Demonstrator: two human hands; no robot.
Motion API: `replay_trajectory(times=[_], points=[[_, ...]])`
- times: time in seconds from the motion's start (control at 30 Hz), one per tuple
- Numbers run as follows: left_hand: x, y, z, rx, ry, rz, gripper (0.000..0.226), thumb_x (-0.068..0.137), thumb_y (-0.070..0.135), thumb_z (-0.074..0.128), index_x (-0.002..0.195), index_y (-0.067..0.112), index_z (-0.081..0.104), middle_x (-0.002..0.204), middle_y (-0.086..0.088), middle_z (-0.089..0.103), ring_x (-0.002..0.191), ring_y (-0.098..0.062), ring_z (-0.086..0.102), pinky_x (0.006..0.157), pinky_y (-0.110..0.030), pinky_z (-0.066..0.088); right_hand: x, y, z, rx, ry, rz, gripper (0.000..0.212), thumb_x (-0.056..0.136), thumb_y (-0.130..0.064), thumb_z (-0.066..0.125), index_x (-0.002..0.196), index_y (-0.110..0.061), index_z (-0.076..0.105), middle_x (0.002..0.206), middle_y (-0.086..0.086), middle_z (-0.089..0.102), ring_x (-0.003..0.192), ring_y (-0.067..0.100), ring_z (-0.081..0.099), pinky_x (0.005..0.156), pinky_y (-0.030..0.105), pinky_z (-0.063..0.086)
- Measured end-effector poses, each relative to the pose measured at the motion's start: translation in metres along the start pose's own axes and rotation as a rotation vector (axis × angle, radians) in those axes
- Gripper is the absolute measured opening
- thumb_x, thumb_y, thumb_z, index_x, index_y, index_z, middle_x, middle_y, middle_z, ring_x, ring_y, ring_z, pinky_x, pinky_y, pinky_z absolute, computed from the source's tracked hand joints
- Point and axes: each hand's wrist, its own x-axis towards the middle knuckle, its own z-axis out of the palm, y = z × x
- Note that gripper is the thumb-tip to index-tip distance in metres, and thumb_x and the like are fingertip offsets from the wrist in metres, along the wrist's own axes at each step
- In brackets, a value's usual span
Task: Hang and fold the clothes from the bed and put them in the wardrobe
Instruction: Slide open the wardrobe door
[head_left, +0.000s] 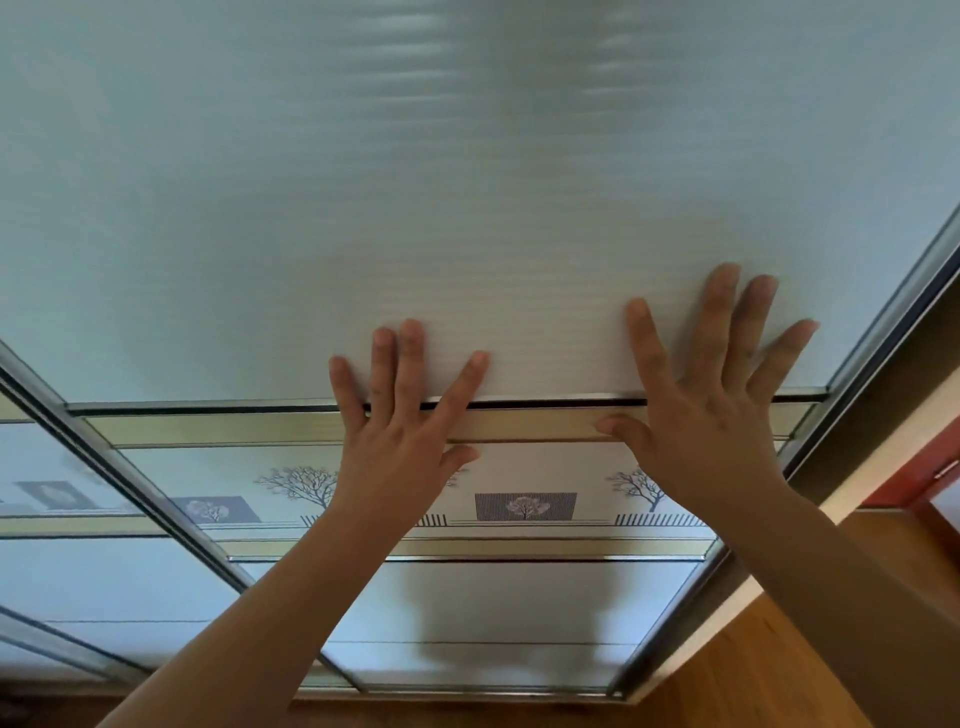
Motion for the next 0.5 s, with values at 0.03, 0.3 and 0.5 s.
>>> replay_trajectory(times=[0.03,0.3,0.5], points=[[-0.002,-0.004,0.0,0.002,-0.001,-0.001,0.128,0.065,0.061,0.082,0.159,0.036,-0.001,0.162,-0.019,-0.026,0.15,-0.041,-0.019,0.114,-0.069,-0.007,0.001,-0.004,0.001,0.004,0.007,-0.007,0.125,0.074,-0.064,0.077,0.161,-0.026,-0.004,0.161,0.03,-0.016,0.144,0.061,-0.01,0.106,0.083,0.0],[-0.023,-0.05,-0.009,0.034,-0.075,-0.072,0.122,0.071,0.059,0.08,0.16,0.033,0.0,0.161,-0.024,-0.023,0.149,-0.047,-0.017,0.115,-0.072,-0.002,0.013,-0.059,0.002,0.002,-0.005,-0.029,0.12,0.077,-0.064,0.074,0.161,-0.027,-0.004,0.16,0.027,-0.025,0.144,0.05,-0.025,0.107,0.082,-0.004],[-0.042,-0.08,-0.028,-0.012,-0.144,-0.218,0.126,0.068,0.044,0.088,0.161,0.025,0.004,0.16,-0.031,-0.017,0.148,-0.052,-0.013,0.115,-0.073,0.011,0.015,-0.102,-0.032,0.132,-0.074,-0.117,0.083,0.086,-0.043,0.068,0.158,-0.027,0.03,0.166,0.023,0.0,0.153,0.045,-0.001,0.113,0.072,0.016]])
